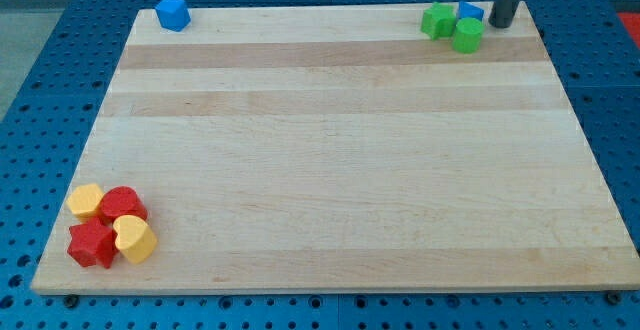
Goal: Slide the blue triangle to the left of the green circle
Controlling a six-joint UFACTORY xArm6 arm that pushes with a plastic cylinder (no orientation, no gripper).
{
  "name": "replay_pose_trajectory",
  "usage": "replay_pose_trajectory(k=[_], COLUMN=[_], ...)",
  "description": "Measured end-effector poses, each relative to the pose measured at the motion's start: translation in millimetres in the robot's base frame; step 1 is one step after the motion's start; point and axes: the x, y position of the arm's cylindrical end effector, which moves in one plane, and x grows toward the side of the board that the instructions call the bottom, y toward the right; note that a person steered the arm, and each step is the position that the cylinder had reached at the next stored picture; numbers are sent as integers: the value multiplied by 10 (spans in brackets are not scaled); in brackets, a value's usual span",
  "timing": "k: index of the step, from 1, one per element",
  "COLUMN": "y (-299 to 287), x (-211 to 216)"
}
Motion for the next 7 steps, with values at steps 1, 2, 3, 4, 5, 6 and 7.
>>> replay_pose_trajectory(k=[1,2,3,4,5,6,7], y=[-161,-307,-445,-605,-785,-1011,-1250], x=[0,0,0,0,0,0,-1])
